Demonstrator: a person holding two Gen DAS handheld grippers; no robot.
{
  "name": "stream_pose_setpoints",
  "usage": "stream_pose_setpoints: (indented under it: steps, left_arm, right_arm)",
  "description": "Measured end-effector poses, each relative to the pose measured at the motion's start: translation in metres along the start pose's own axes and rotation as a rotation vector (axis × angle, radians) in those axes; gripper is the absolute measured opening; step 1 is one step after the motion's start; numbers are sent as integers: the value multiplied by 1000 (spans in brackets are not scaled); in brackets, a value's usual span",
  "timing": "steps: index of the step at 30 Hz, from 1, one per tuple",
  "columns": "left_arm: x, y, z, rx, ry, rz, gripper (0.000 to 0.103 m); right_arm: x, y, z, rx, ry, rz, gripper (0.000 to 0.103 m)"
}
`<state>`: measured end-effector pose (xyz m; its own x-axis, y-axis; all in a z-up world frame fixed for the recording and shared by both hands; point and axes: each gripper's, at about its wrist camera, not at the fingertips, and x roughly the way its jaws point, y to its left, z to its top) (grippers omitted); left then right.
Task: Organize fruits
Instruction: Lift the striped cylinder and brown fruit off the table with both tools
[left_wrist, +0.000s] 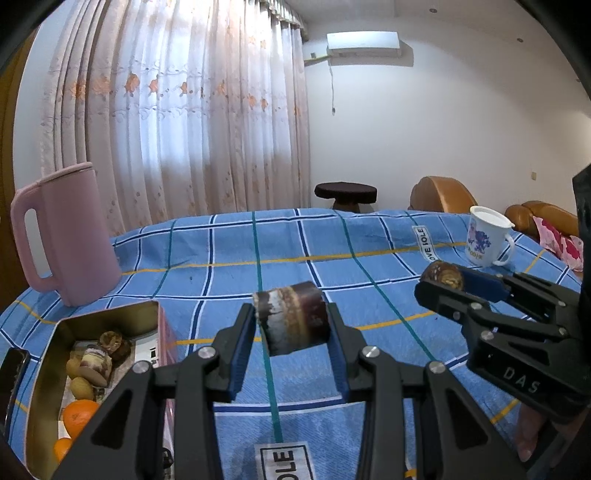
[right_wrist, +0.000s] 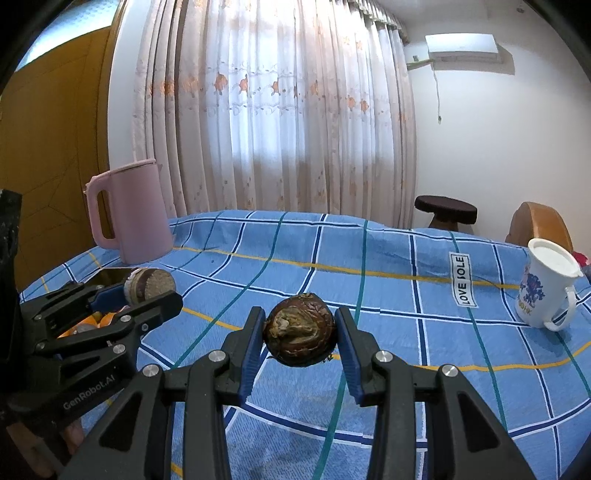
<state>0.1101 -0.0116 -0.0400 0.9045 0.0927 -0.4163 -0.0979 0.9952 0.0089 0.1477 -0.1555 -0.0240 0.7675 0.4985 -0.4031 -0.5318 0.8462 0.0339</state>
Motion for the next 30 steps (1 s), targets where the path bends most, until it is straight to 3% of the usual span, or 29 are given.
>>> stream_pose_setpoints:
  steps: [18,30]
  left_arm:
    - [-20,3,-3,-9,-88,4,39]
    - [-20,16,-6,-36,-31,-33,39]
  right_arm:
    - [-9,6,0,-30,-48,-20,41]
    - [3,17,1,-32,14,20,41]
